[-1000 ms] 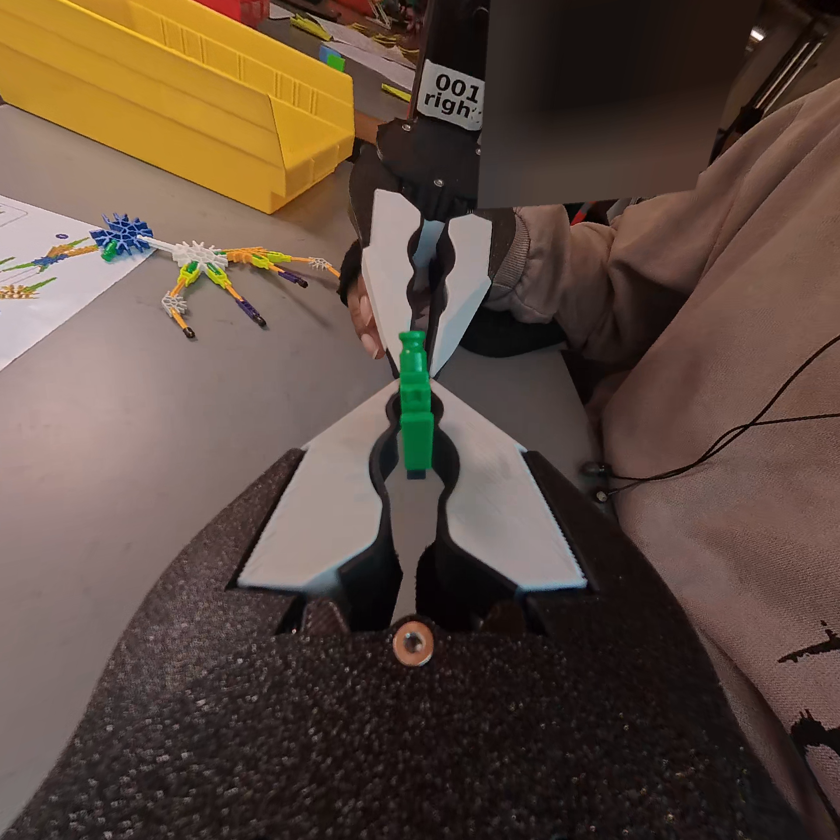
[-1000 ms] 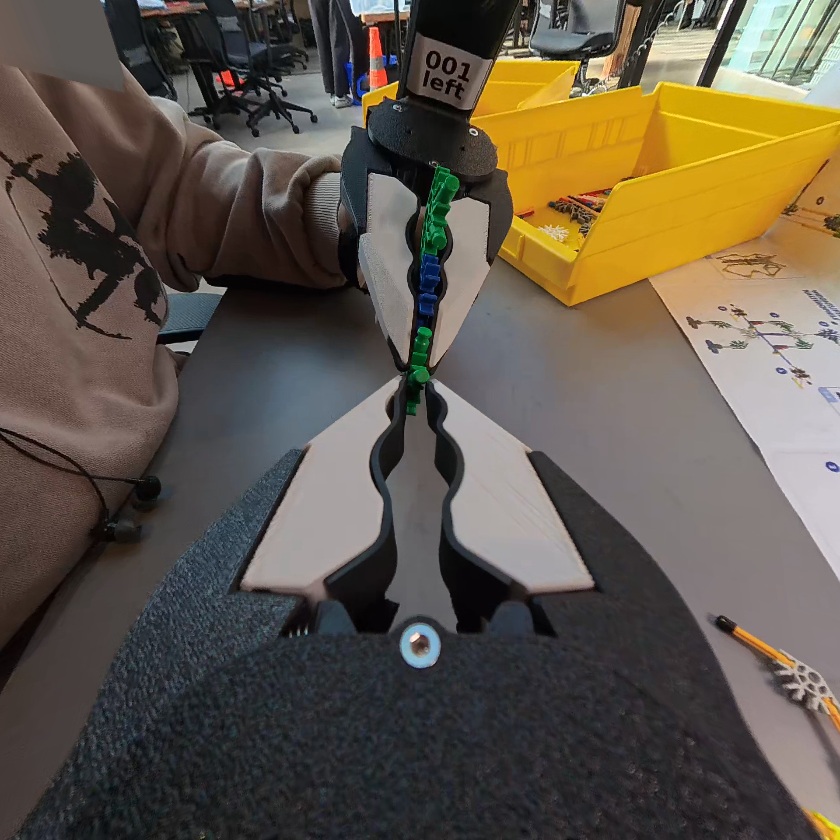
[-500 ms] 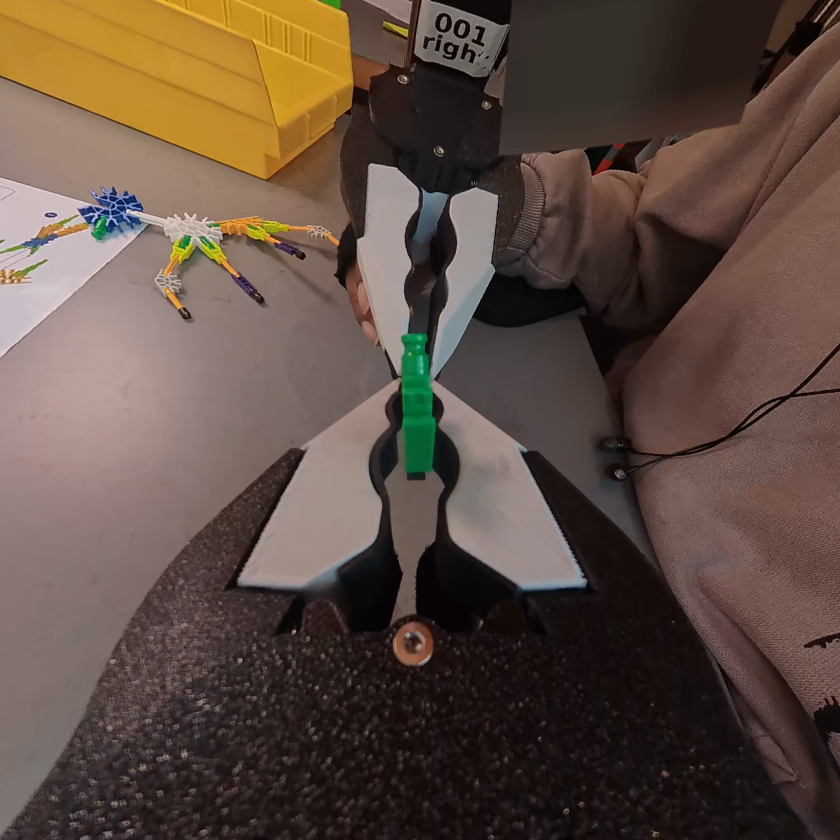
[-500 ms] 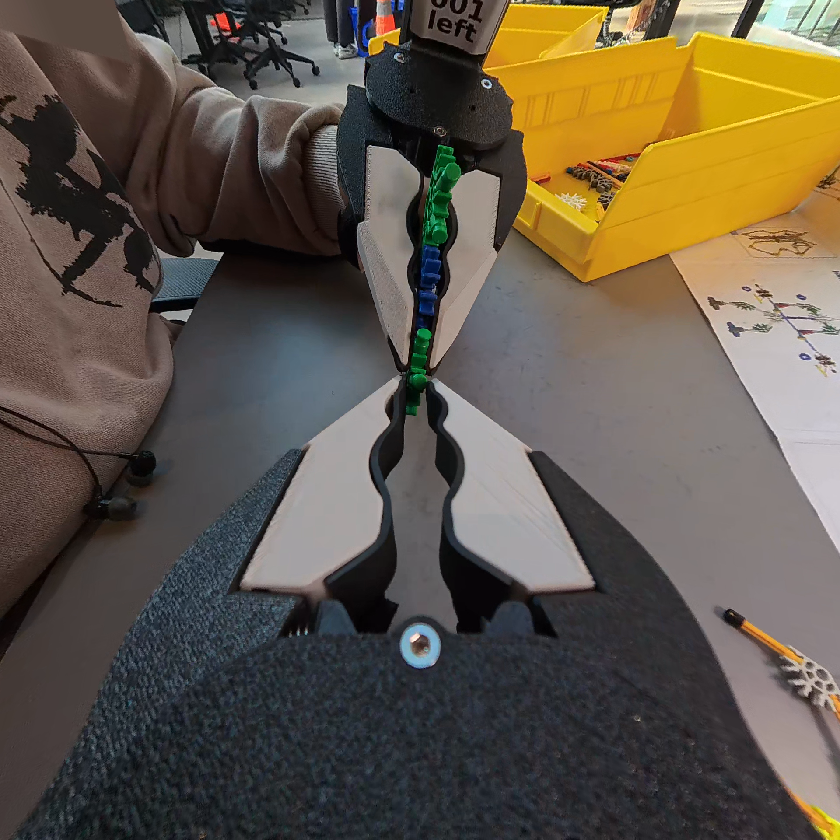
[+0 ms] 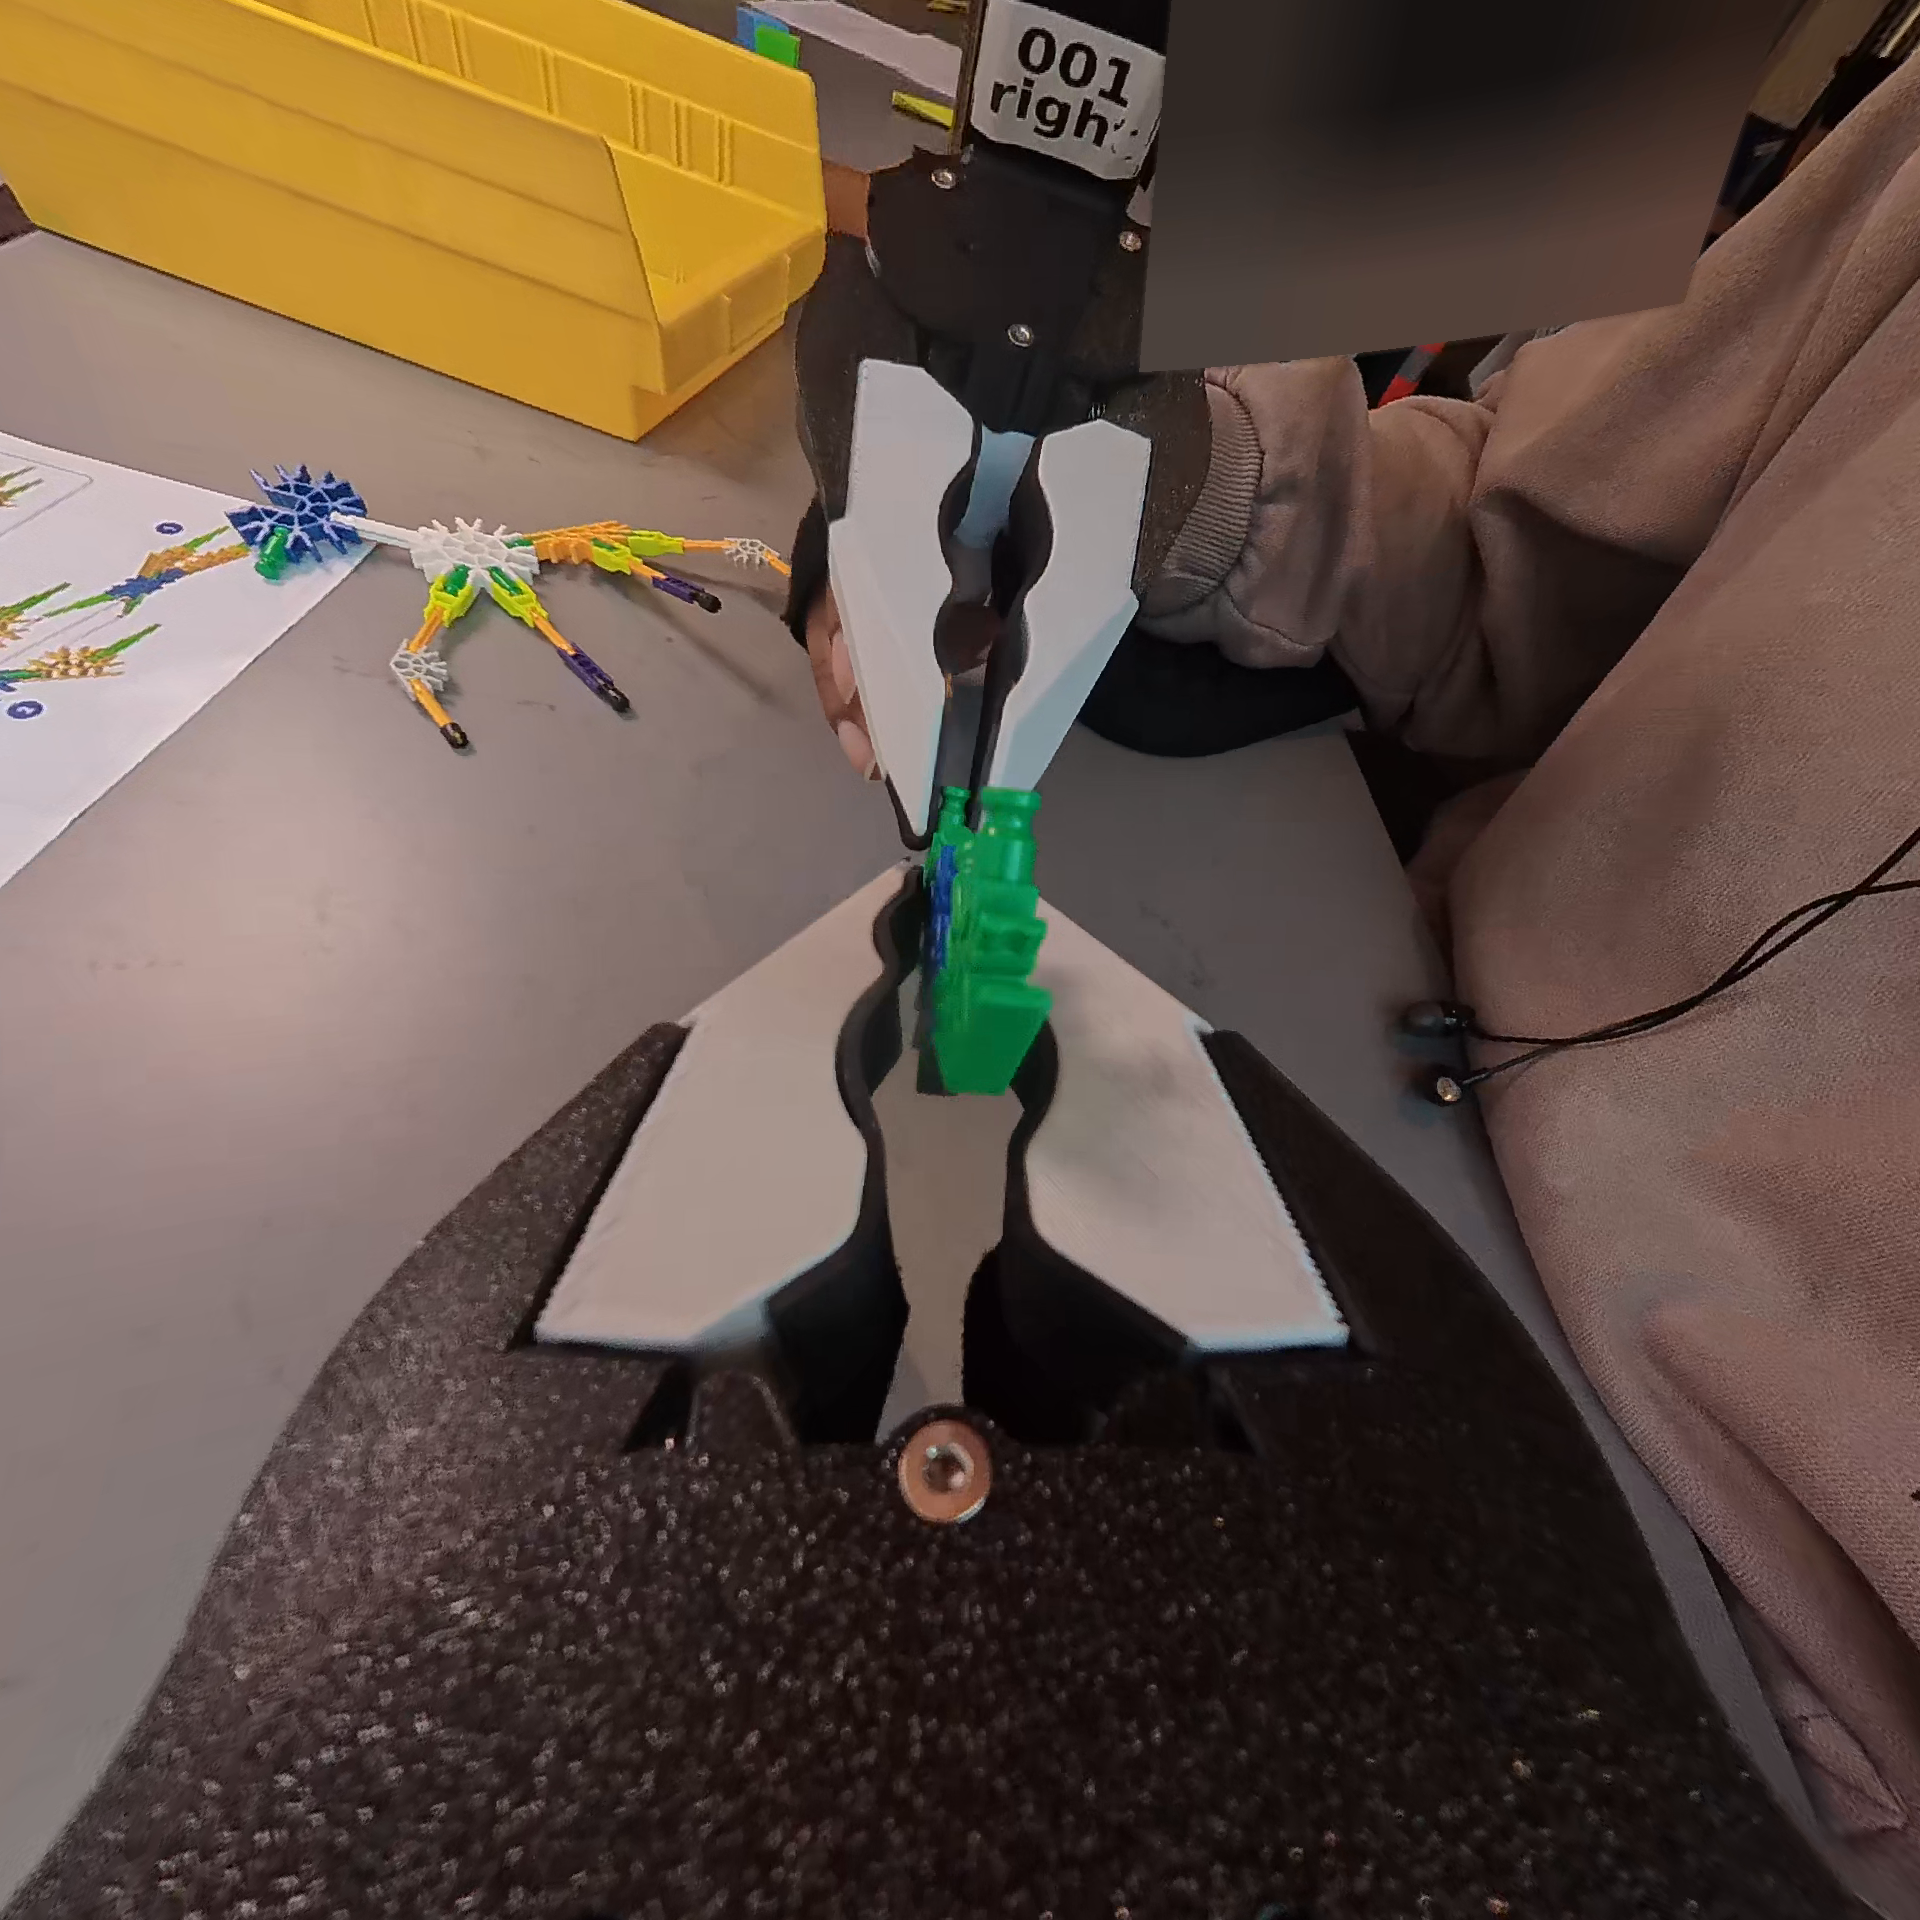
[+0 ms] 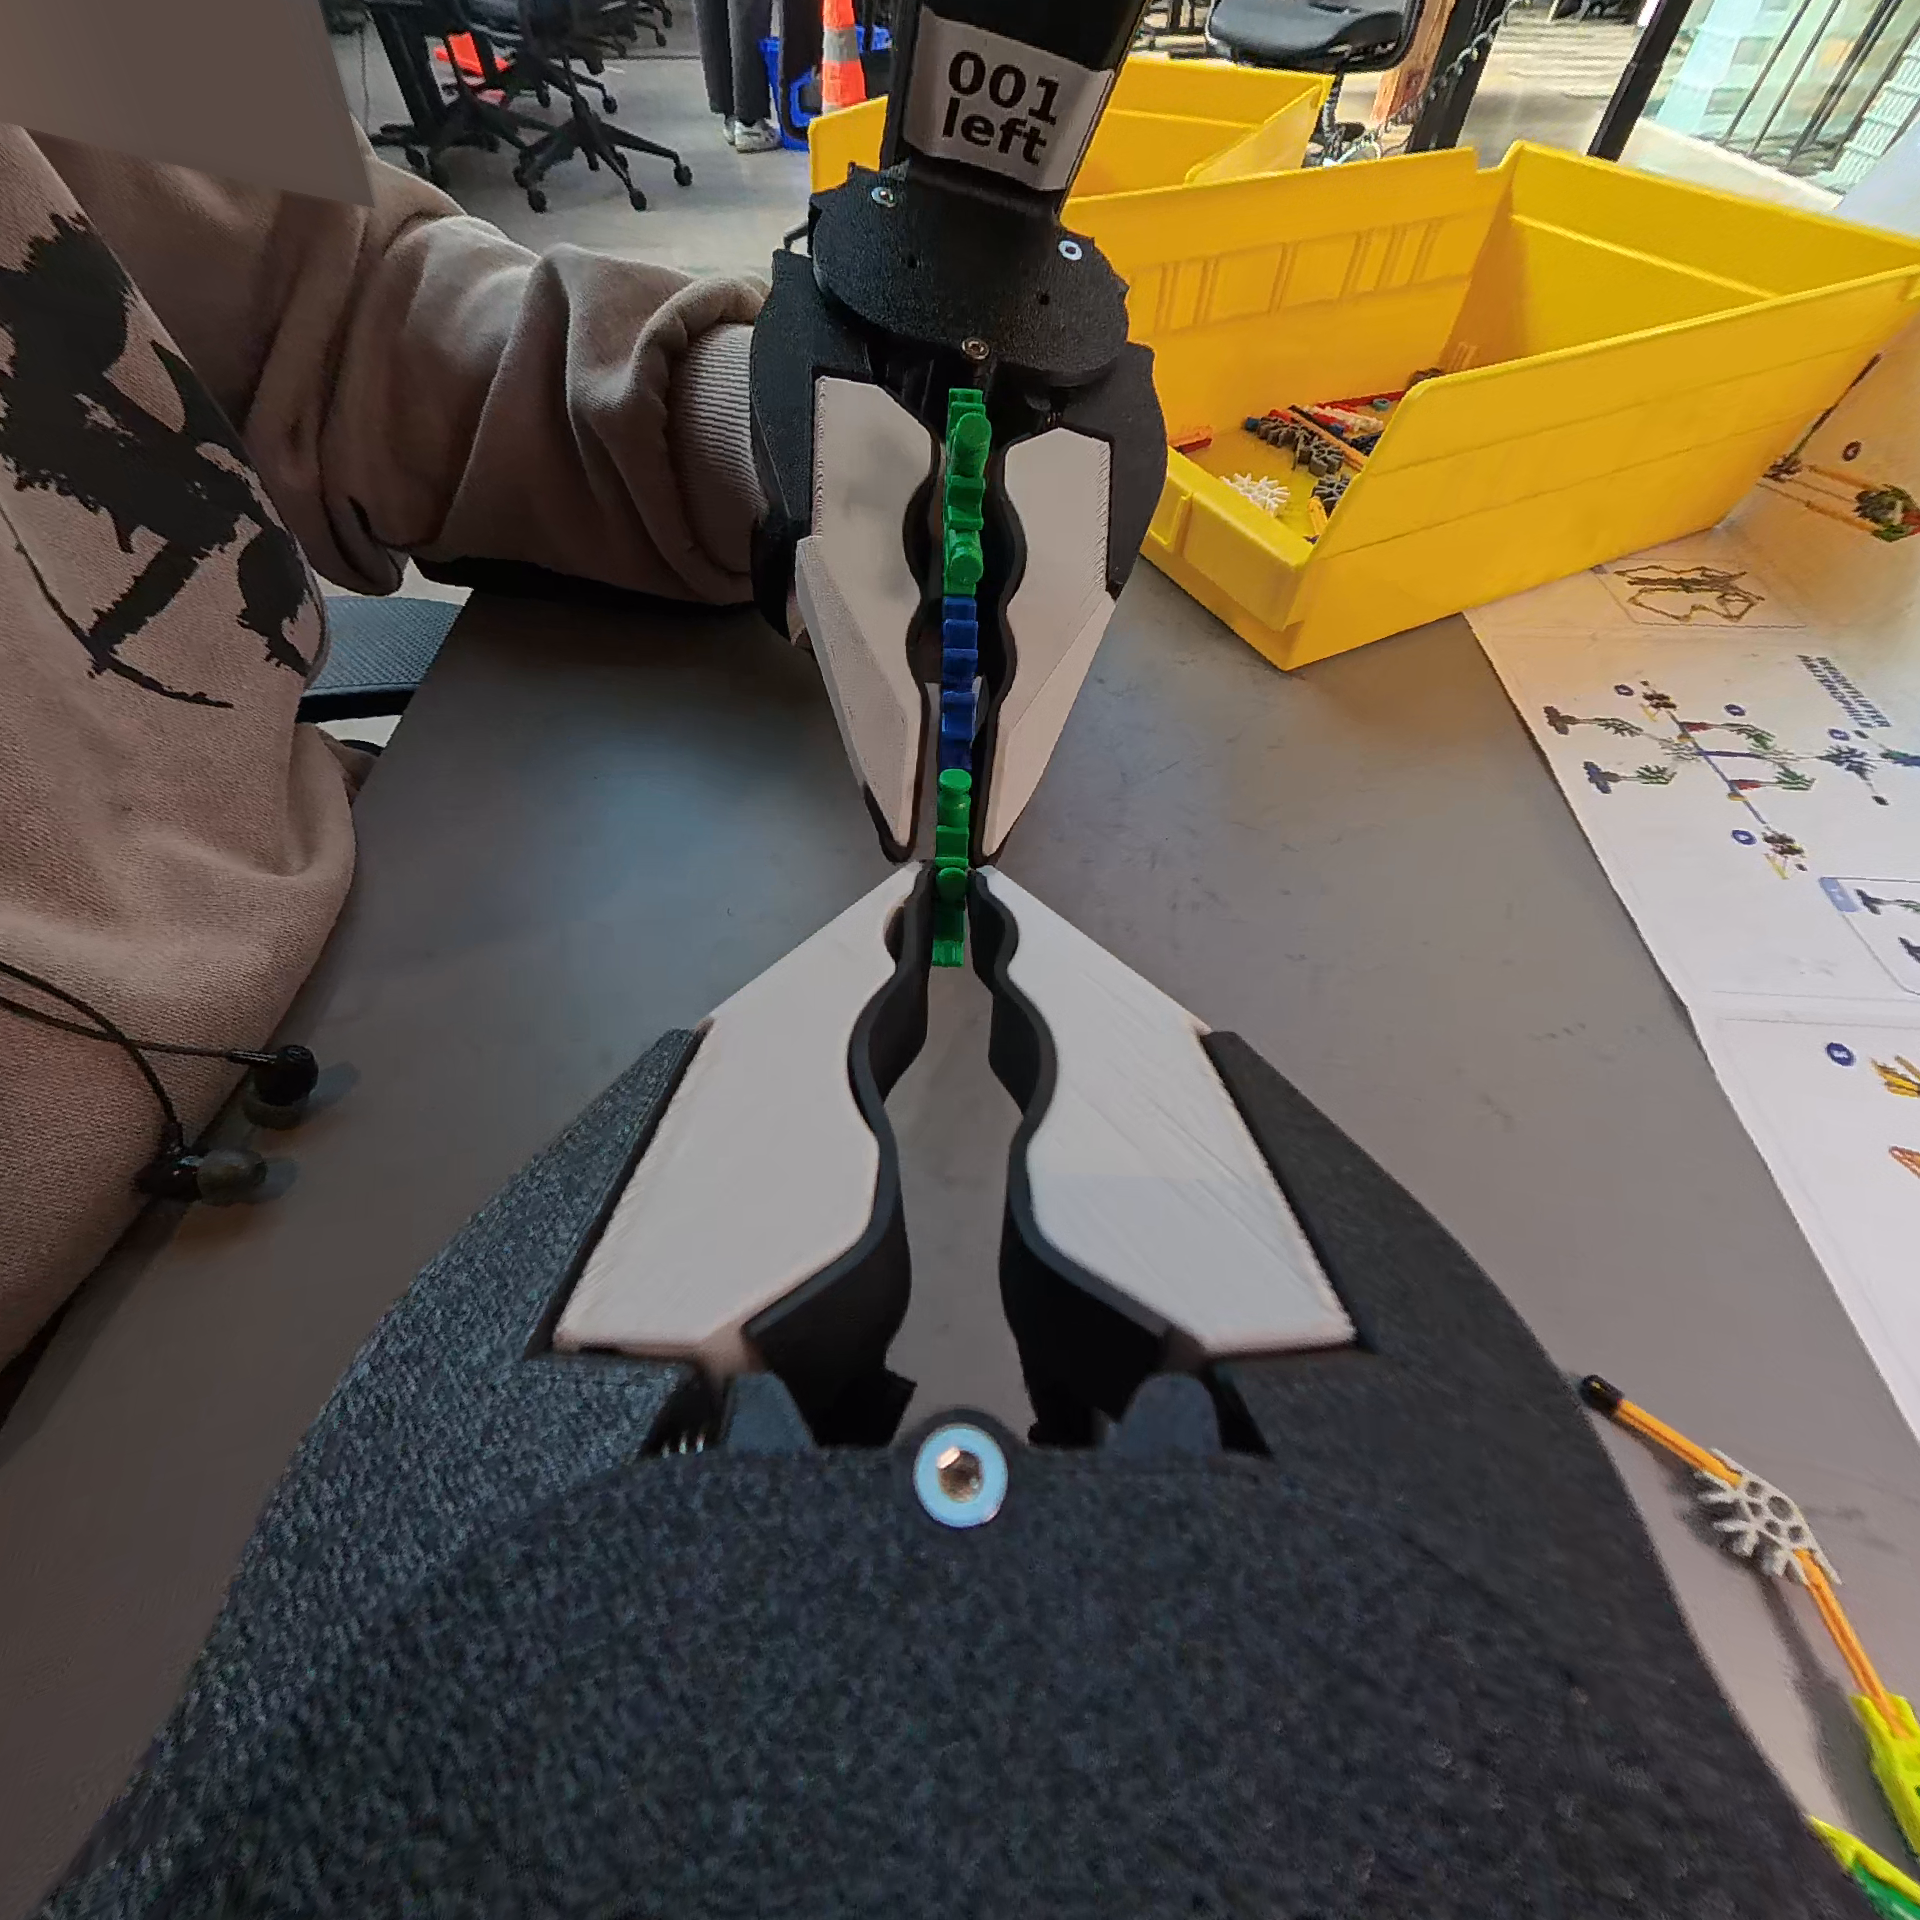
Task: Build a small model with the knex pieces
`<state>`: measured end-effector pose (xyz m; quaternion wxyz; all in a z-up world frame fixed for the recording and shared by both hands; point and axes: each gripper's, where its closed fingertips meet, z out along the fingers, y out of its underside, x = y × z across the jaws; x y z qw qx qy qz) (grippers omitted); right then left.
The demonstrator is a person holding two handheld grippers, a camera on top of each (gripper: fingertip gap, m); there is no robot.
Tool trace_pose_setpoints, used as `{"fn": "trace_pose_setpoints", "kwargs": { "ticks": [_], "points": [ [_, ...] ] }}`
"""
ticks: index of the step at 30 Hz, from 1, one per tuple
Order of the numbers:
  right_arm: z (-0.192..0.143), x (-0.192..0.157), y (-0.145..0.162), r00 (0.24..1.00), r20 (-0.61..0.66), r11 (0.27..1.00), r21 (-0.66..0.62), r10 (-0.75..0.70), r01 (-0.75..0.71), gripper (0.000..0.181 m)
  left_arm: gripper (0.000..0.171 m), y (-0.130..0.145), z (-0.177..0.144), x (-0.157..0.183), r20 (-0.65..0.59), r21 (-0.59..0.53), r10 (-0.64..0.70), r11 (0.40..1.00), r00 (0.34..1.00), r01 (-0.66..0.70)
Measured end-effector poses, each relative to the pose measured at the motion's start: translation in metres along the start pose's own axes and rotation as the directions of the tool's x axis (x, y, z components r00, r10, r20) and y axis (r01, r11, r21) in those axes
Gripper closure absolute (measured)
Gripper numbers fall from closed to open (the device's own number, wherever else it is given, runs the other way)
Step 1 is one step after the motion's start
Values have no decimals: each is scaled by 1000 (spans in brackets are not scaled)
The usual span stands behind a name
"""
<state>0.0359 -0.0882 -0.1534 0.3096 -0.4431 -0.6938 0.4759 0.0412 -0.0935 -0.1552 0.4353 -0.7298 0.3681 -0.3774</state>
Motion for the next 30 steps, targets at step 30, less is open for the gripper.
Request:
{"fn": "trace_pose_setpoints", "kwargs": {
  "ticks": [30],
  "points": [
    [-4,16,-6,995,-95,999,31,25,-22,177,166,-11,-3,-16,98,55,-65,997,993,60]
  ]
}}
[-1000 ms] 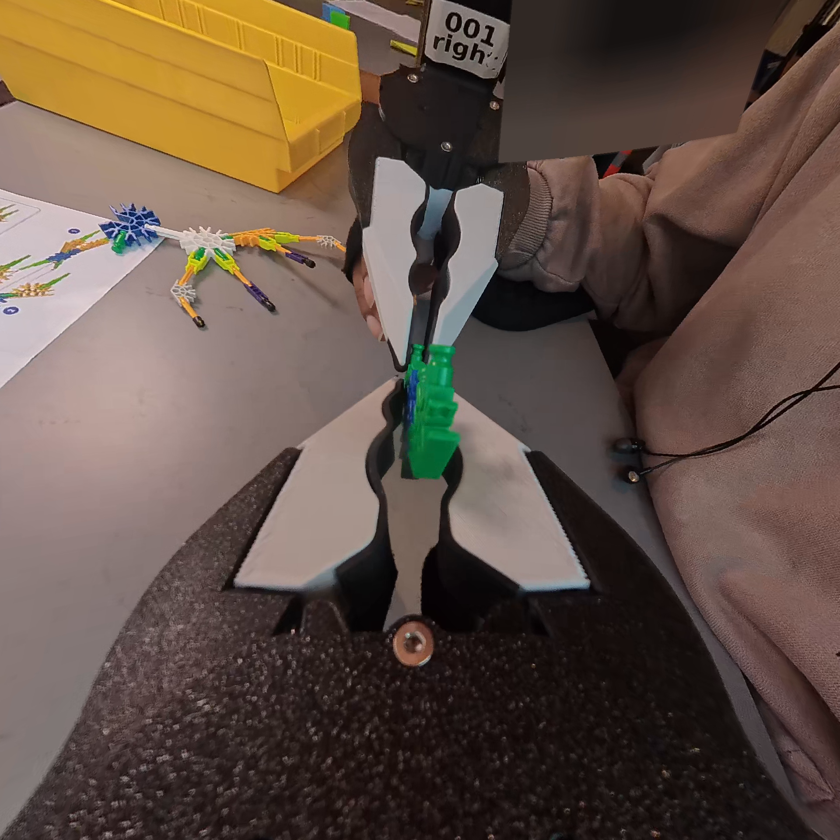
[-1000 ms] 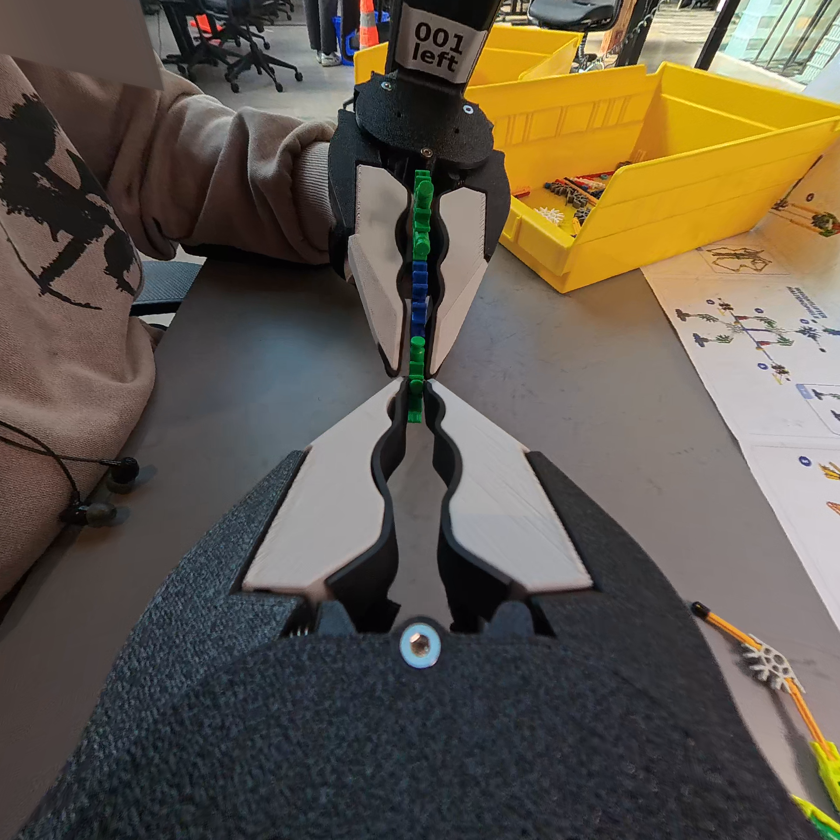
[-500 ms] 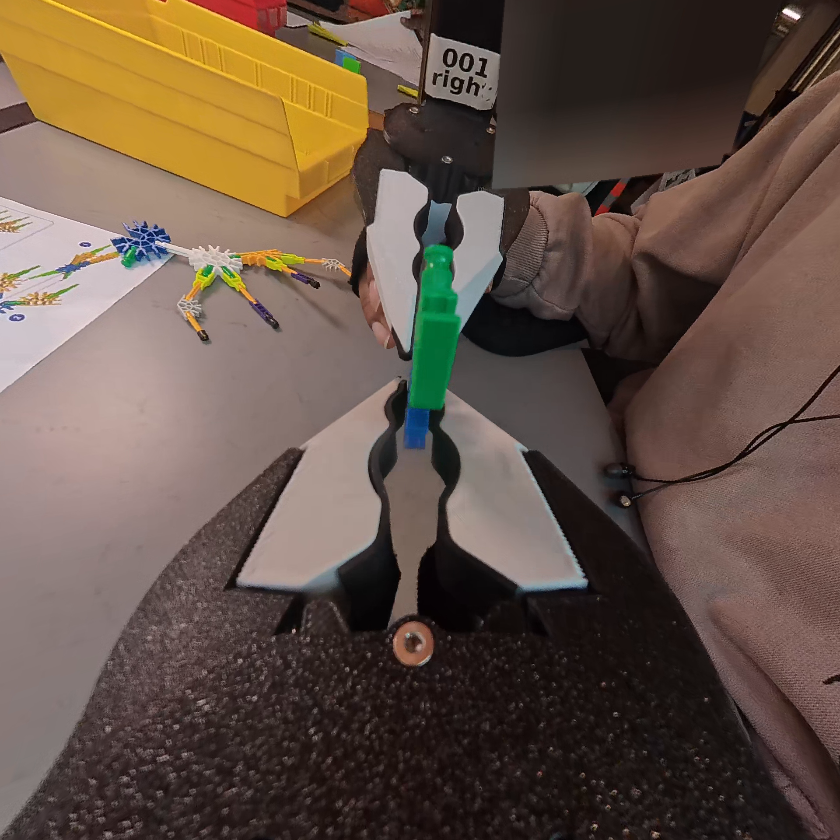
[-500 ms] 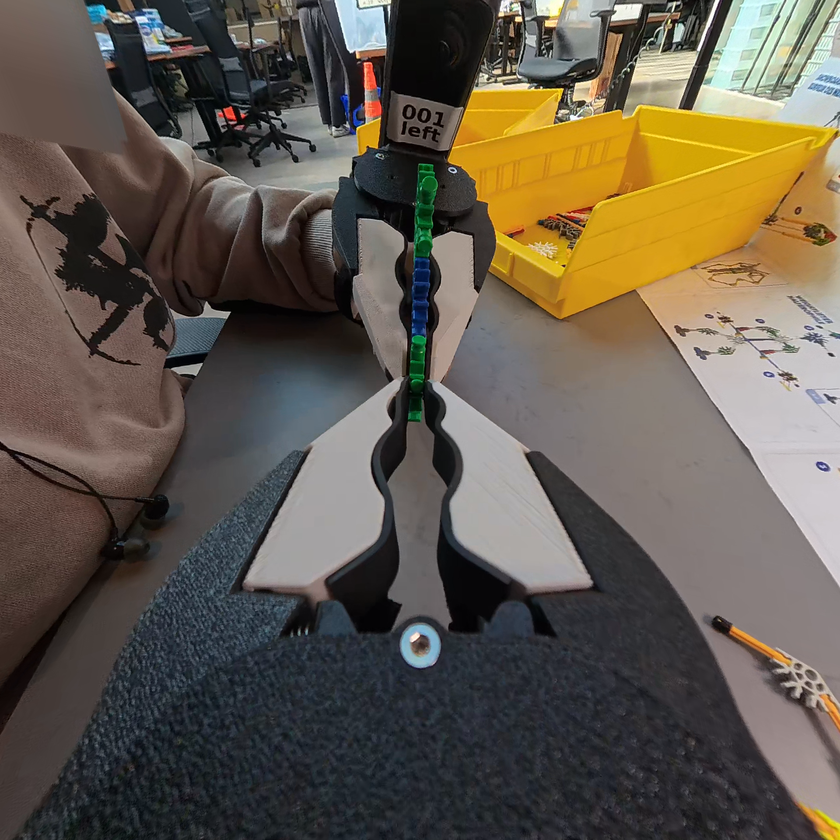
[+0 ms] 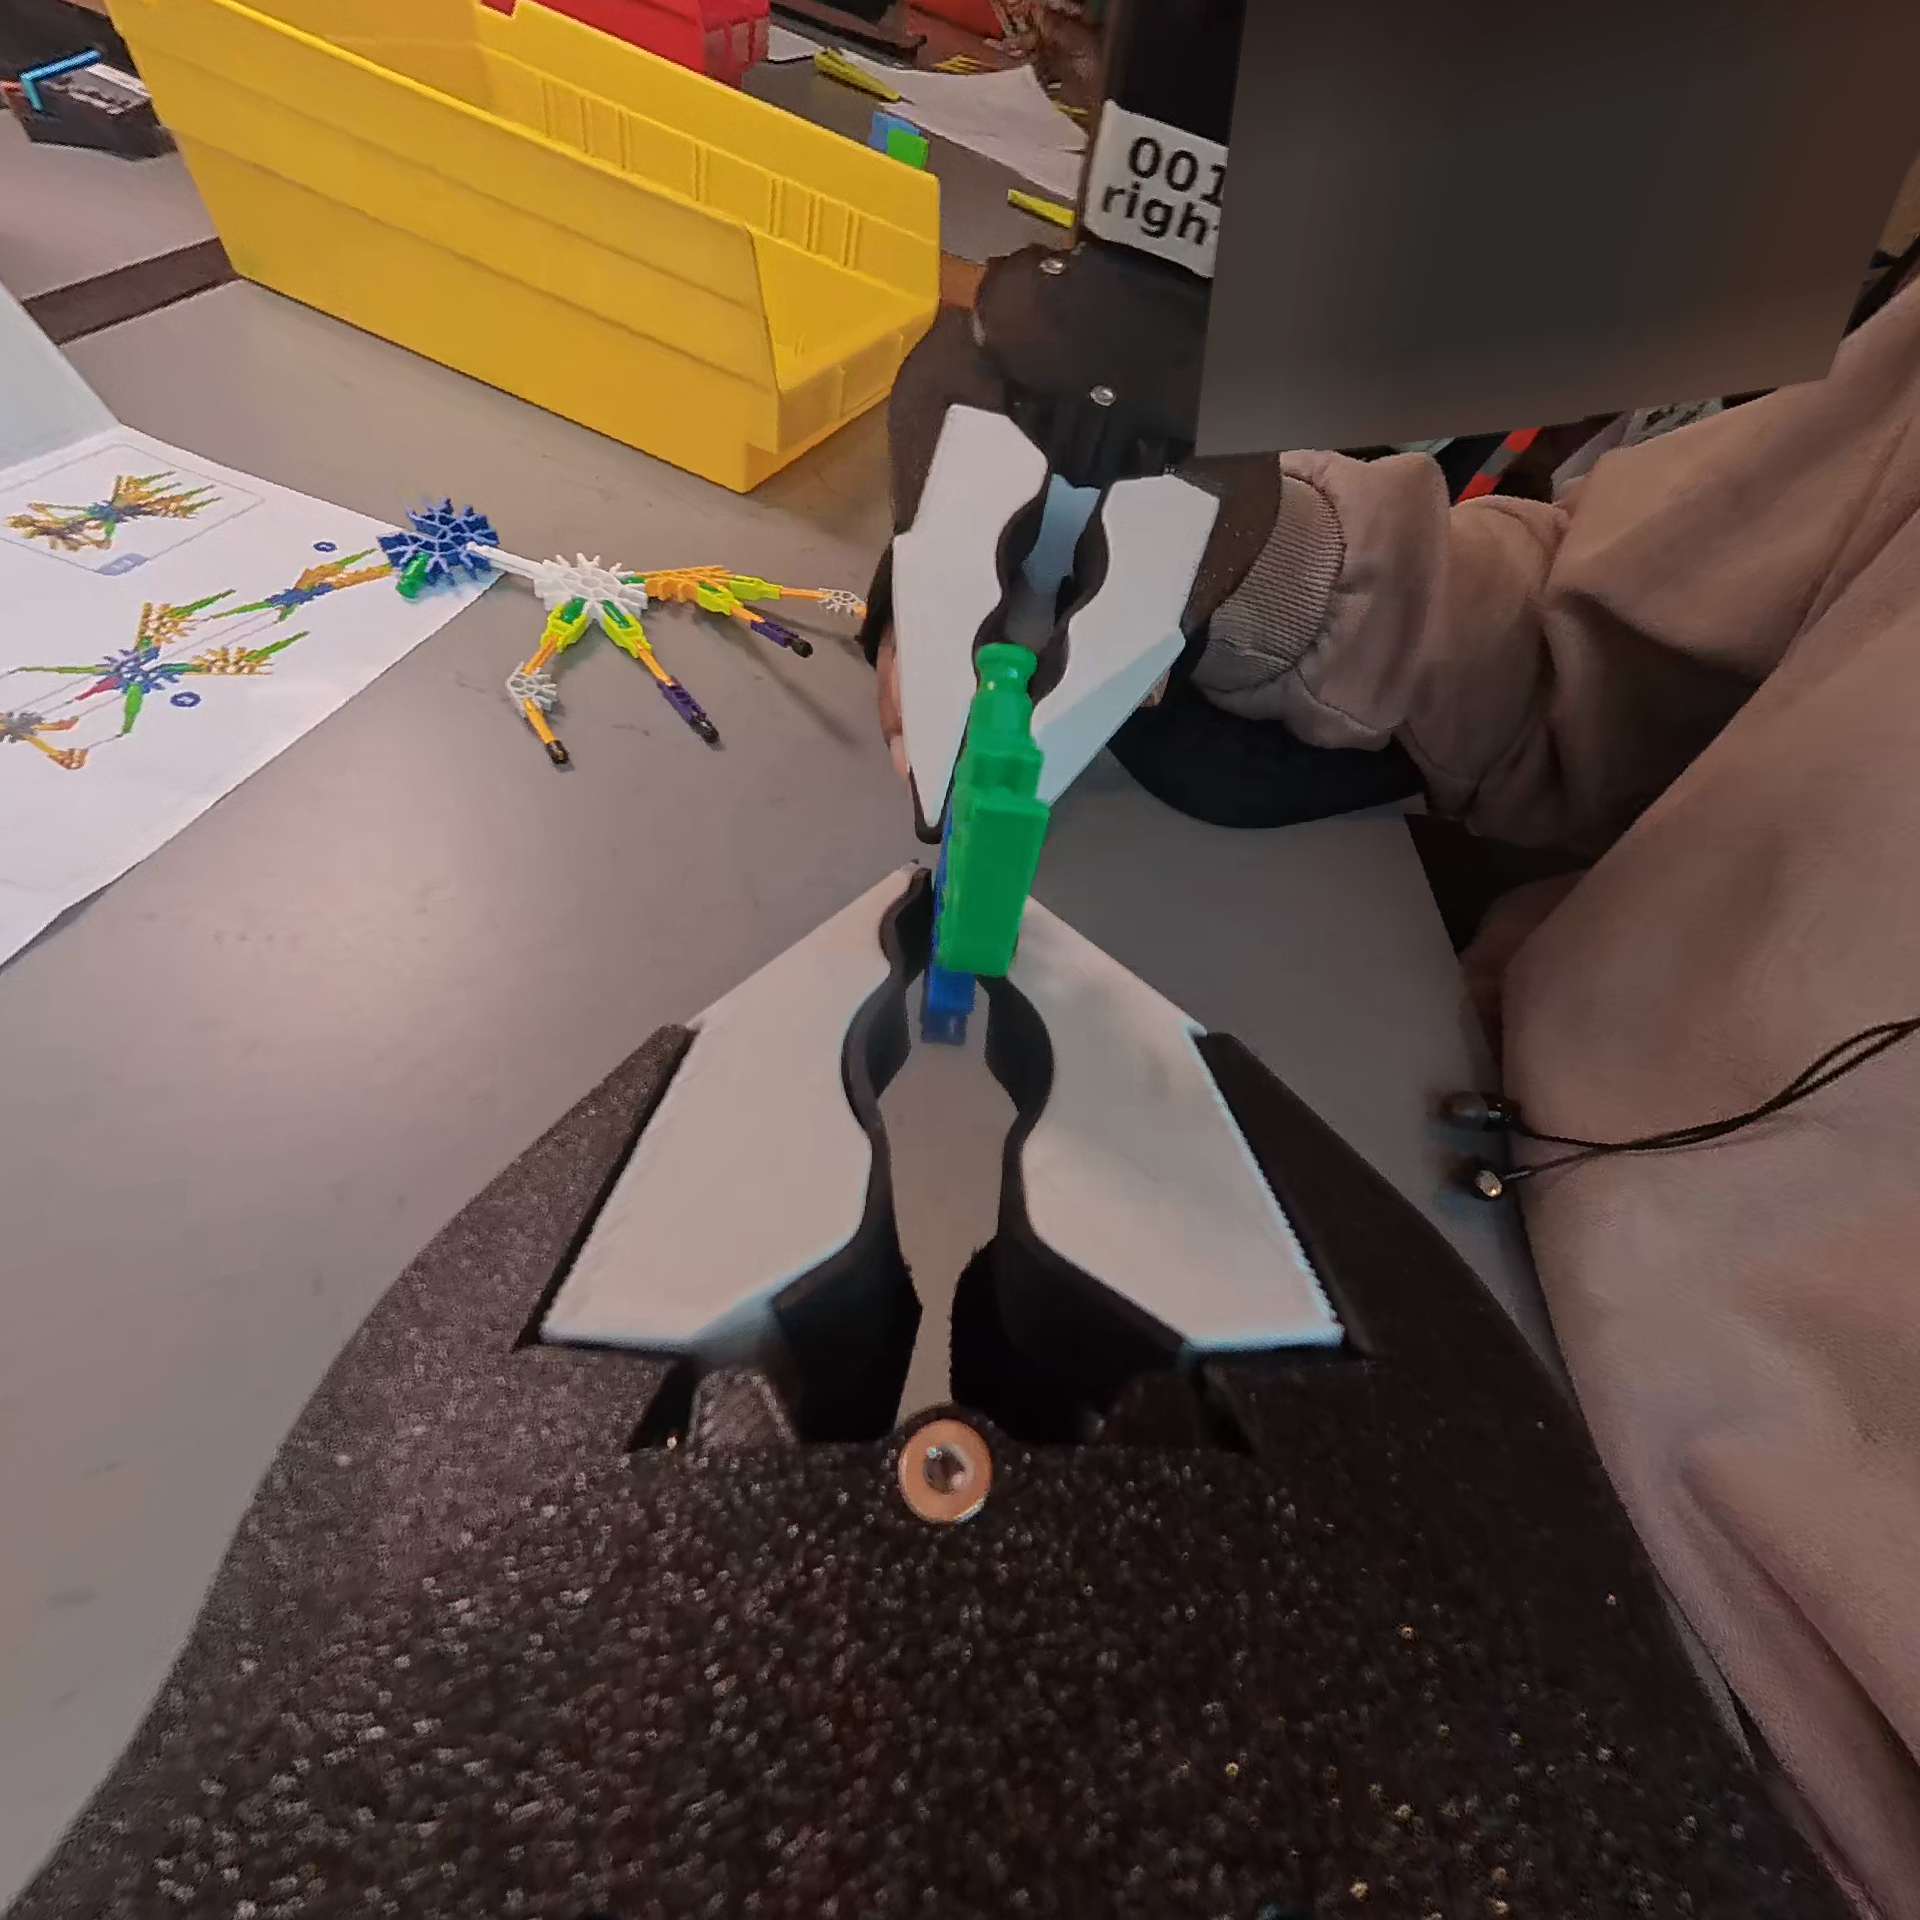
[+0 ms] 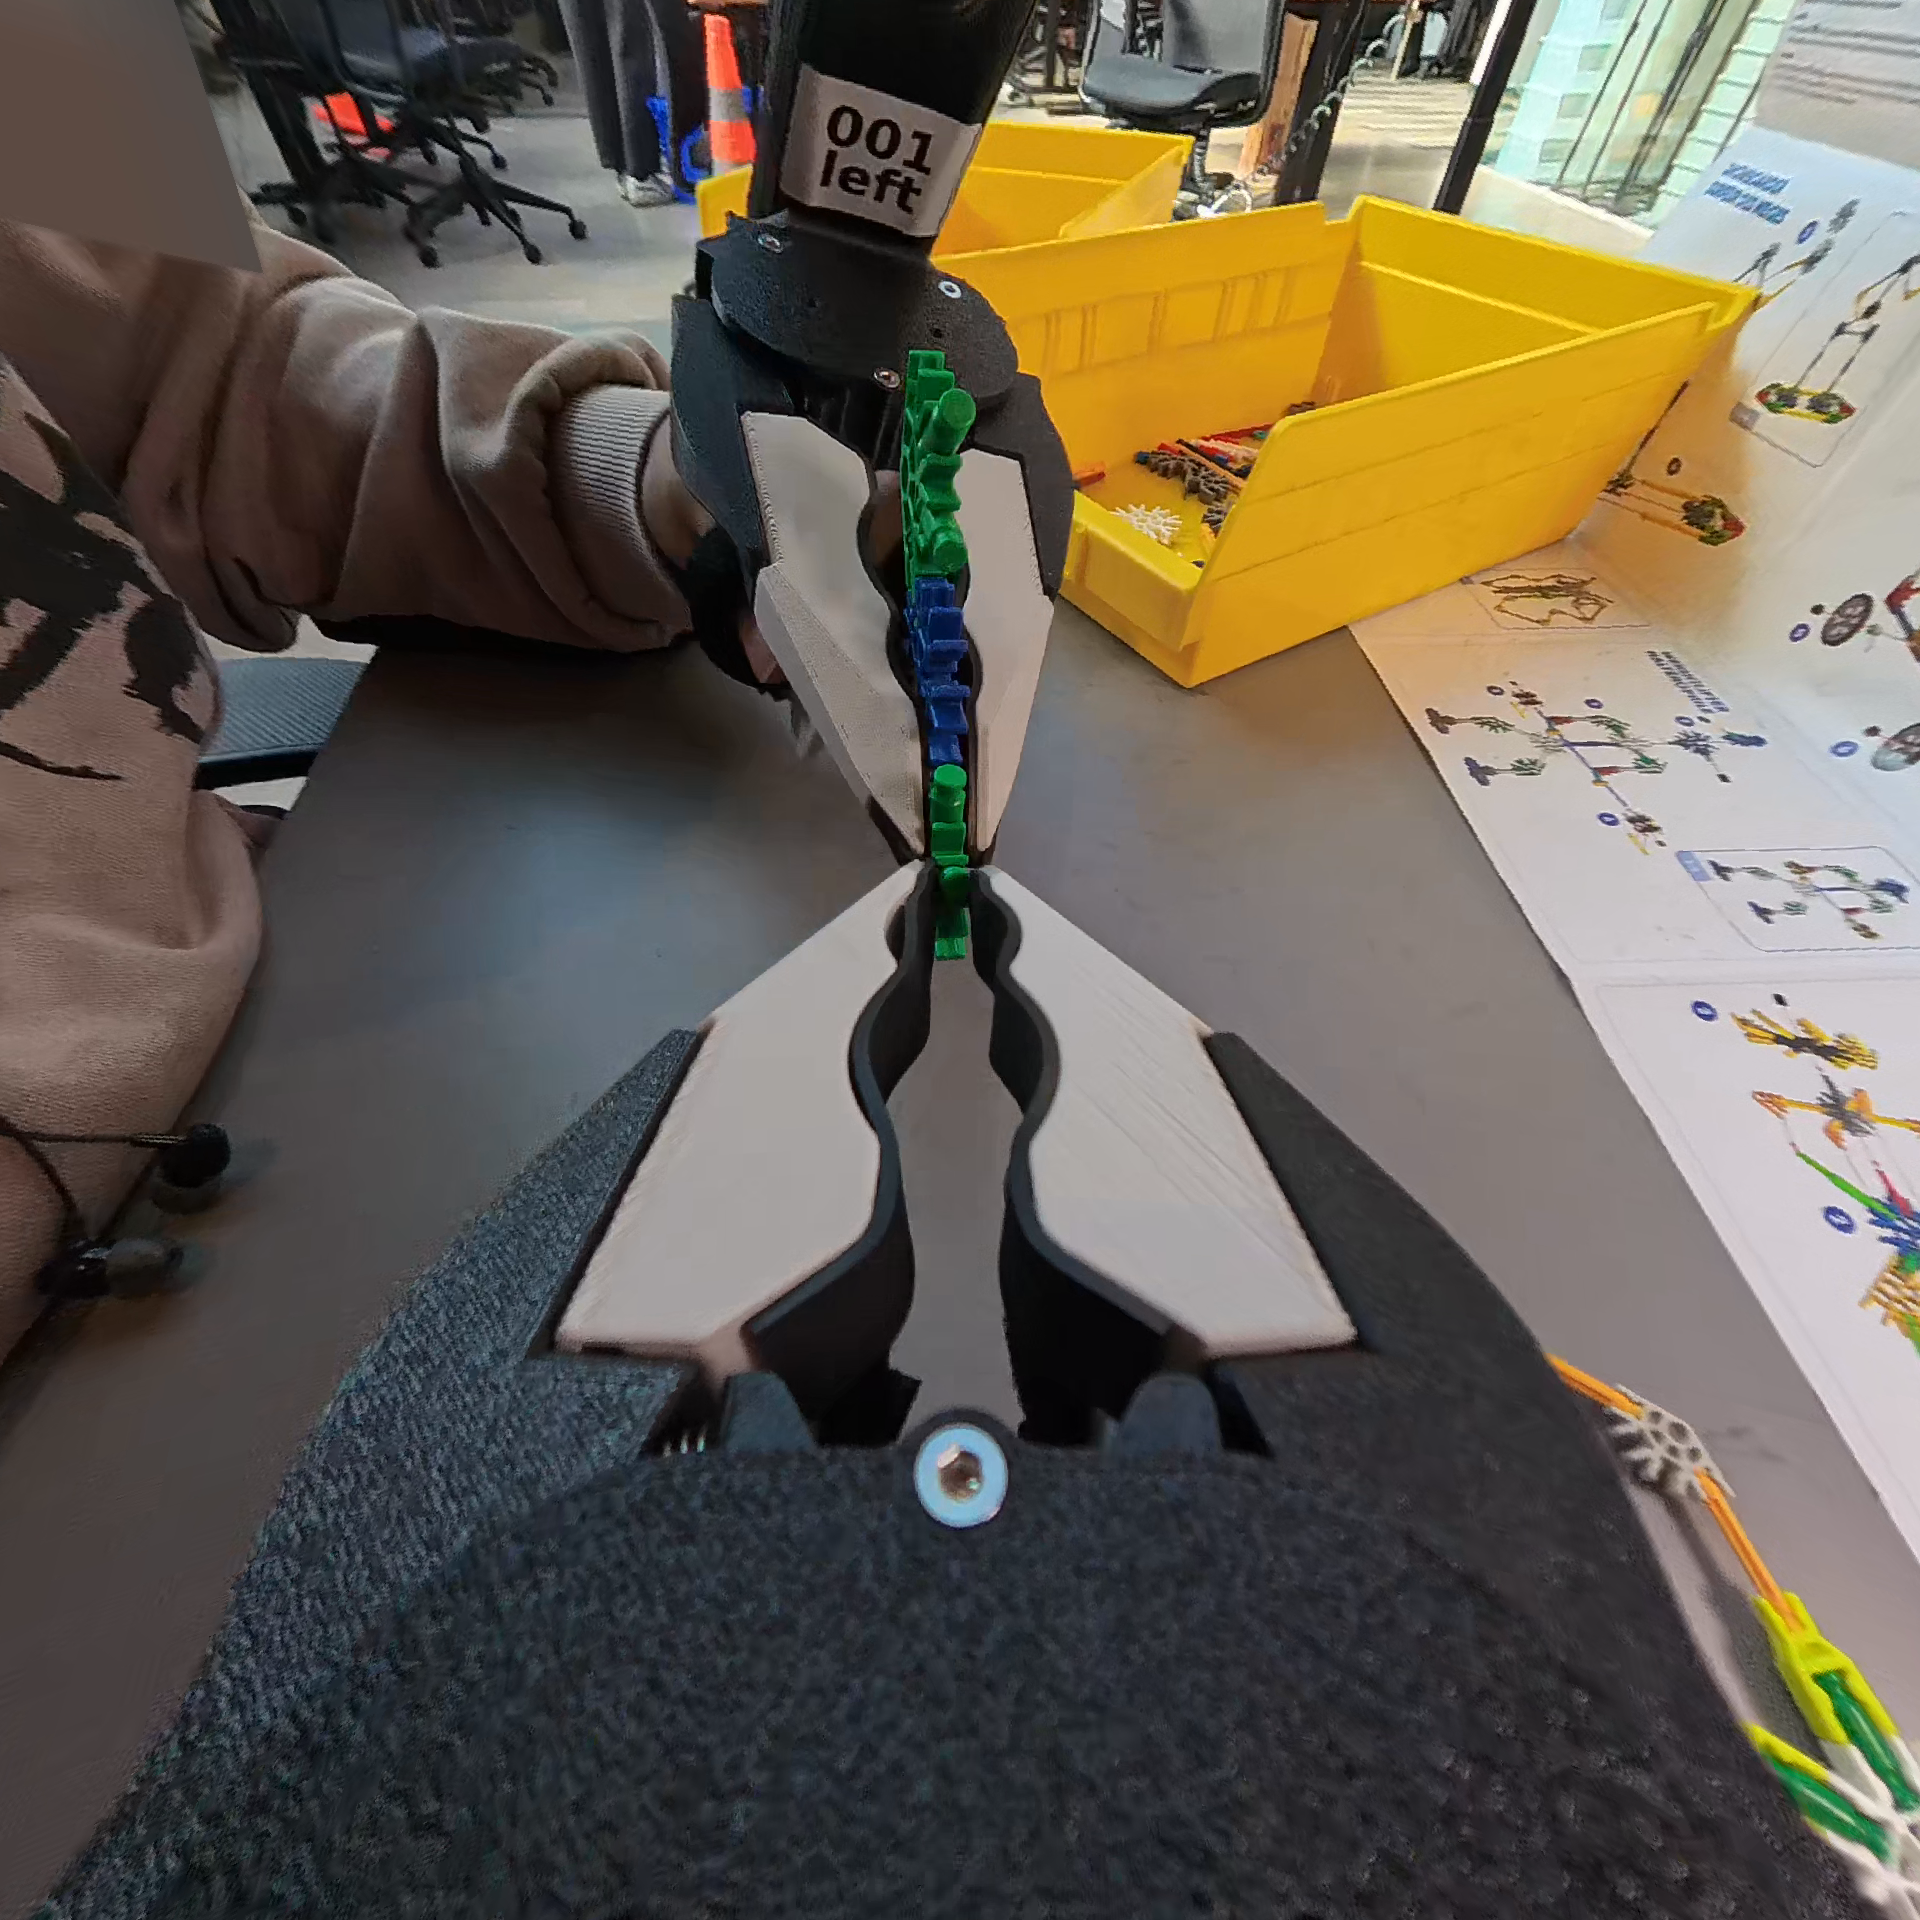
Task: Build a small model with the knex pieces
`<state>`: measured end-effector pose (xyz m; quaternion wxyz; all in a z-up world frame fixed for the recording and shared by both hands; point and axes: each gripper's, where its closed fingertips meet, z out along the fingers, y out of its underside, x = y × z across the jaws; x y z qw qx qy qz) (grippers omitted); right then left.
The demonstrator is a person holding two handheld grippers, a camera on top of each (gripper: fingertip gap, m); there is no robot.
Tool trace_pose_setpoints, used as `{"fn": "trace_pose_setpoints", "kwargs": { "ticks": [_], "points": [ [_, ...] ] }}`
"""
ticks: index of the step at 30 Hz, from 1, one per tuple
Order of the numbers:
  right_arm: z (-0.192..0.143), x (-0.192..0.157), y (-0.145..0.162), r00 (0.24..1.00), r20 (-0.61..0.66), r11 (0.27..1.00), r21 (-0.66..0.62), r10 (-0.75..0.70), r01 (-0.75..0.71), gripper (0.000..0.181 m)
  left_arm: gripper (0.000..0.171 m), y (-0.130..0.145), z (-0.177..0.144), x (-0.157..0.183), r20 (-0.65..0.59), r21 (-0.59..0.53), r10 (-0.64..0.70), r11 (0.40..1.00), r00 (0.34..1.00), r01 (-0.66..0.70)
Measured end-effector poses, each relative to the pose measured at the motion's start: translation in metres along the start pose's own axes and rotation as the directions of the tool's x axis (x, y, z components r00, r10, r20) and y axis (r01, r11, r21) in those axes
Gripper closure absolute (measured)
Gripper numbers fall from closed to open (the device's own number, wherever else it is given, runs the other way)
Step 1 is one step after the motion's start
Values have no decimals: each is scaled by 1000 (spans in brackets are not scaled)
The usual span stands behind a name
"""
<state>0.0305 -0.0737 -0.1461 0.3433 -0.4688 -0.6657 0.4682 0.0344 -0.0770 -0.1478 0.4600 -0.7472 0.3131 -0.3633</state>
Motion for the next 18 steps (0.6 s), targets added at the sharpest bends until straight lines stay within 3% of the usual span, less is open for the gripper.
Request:
{"fn": "trace_pose_setpoints", "kwargs": {
  "ticks": [10,18],
  "points": [
    [11,31,12,912,-308,957,-186,-272,222,176,165,4,2,-36,172,69,-205,978,963,196],
    [14,38,8,737,-412,841,-338,-536,423,176,164,0,-2,-44,122,162,-356,928,926,335]
  ]
}}
